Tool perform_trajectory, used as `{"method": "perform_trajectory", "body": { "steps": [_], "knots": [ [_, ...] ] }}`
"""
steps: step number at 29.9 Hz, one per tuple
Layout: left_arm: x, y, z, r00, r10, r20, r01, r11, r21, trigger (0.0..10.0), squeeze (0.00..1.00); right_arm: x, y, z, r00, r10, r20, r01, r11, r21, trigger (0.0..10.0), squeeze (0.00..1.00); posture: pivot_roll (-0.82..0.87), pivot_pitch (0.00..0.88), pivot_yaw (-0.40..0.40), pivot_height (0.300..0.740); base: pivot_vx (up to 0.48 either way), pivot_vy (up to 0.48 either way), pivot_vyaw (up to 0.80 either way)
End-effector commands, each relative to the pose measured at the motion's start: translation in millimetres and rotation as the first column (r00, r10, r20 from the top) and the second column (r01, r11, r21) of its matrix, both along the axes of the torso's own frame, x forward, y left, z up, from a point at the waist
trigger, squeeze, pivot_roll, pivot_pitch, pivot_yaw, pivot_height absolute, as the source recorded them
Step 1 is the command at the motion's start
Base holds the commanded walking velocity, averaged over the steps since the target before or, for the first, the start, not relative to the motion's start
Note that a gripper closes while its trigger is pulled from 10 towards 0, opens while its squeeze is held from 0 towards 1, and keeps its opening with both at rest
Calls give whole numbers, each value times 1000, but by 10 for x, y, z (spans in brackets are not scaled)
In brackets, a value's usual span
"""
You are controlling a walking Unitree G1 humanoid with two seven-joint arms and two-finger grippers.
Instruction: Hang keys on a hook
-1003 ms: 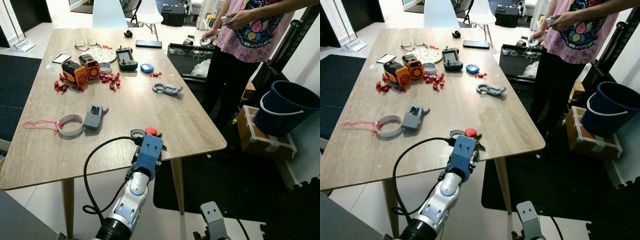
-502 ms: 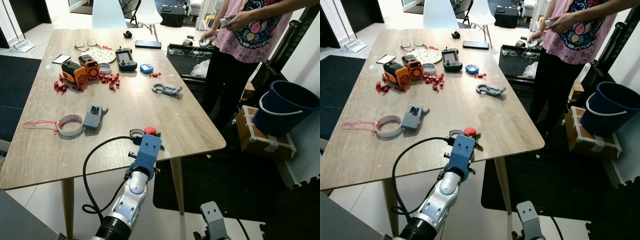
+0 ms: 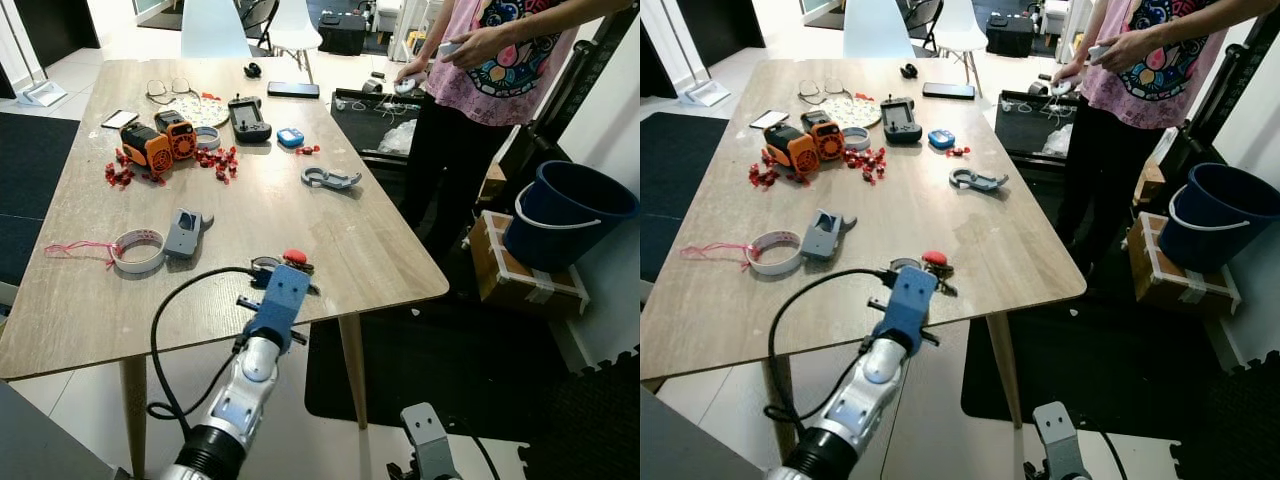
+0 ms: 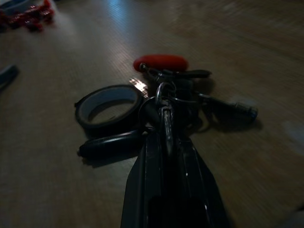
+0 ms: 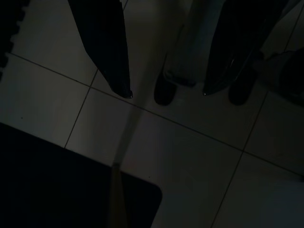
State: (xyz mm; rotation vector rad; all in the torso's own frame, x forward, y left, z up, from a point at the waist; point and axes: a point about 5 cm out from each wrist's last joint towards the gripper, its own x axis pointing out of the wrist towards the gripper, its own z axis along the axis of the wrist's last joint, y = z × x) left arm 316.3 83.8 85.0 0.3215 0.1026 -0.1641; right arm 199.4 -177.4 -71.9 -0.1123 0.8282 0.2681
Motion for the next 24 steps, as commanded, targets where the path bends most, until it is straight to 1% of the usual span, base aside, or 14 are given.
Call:
{"method": "perform_trajectory", "body": {
  "steps": [1, 2, 3, 4, 6, 7, 8, 11, 12, 14, 16, 18, 20, 24],
  "knots": [
    [-22, 219, -151, 998, 38, -57, -34, 998, 57, 10000, 0, -48, -39, -26, 1000, -18, -22, 18, 1000, -7, 10000, 0, 62, 90, -72, 740, 0, 0, 0],
    [-8, 282, -123, 999, 30, -39, -28, 998, 50, 10000, 0, -45, -41, -25, 1000, -18, -22, 18, 1000, -7, 10000, 0, 60, 89, -72, 740, 0, 0, 0],
    [-8, 282, -123, 999, 30, -39, -28, 998, 50, 10000, 0, -45, -41, -25, 1000, -18, -22, 18, 1000, -7, 10000, 0, 60, 89, -72, 740, 0, 0, 0],
    [0, 311, -105, 999, 26, -31, -25, 999, 43, 3608, 0, -43, -42, -24, 1000, -18, -21, 18, 1000, -8, 10000, 0, 60, 89, -72, 740, 0, 0, 0],
    [12, 343, -79, 1000, 21, -18, -20, 999, 32, 3608, 0, -39, -42, -21, 1000, -18, -21, 18, 1000, -8, 10000, 0, 60, 89, -72, 740, 0, 0, 0],
    [23, 372, -53, 1000, 13, -7, -13, 1000, 19, 1059, 0, -35, -43, -20, 1000, -18, -20, 18, 1000, -8, 10000, 0, 59, 88, -73, 740, 0, 0, 0],
    [30, 395, -29, 1000, -5, 1, 5, 1000, 5, 0, 0, -32, -44, -18, 1000, -18, -19, 18, 1000, -8, 10000, 0, 59, 88, -73, 740, 0, 0, 0],
    [40, 433, 16, 999, -32, 18, 32, 999, -9, 0, 0, -28, -44, -16, 1000, -18, -18, 18, 1000, -8, 10000, 0, 59, 87, -73, 740, 0, 0, 0],
    [52, 489, 70, 998, -53, 30, 54, 998, -35, 0, 0, -25, -46, -14, 1000, -19, -17, 19, 1000, -9, 10000, 0, 58, 87, -73, 740, 0, 0, 0],
    [60, 526, 107, 997, -66, 40, 68, 996, -51, 0, 0, -22, -47, -12, 1000, -19, -17, 19, 1000, -9, 10000, 0, 59, 87, -74, 740, 0, 0, 0],
    [76, 636, 258, 989, -111, 101, 121, 987, -101, 0, 0, -17, -49, -10, 1000, -20, -15, 20, 1000, -10, 10000, 0, 59, 86, -74, 740, 0, 0, 0],
    [76, 636, 258, 989, -111, 101, 121, 987, -101, 0, 0, -17, -49, -10, 1000, -20, -15, 20, 1000, -10, 10000, 0, 59, 86, -74, 740, 0, 0, 0],
    [71, 672, 340, 978, -153, 141, 170, 978, -124, 0, 0, -14, -50, -8, 1000, -20, -15, 20, 1000, -11, 10000, 0, 62, 84, -75, 740, 0, 0, 0],
    [48, 659, 372, 967, -195, 163, 219, 965, -145, 0, 0, -13, -47, -8, 1000, -19, -15, 19, 1000, -10, 10000, 0, 63, 81, -74, 740, 0, 0, 0]
  ]
}}
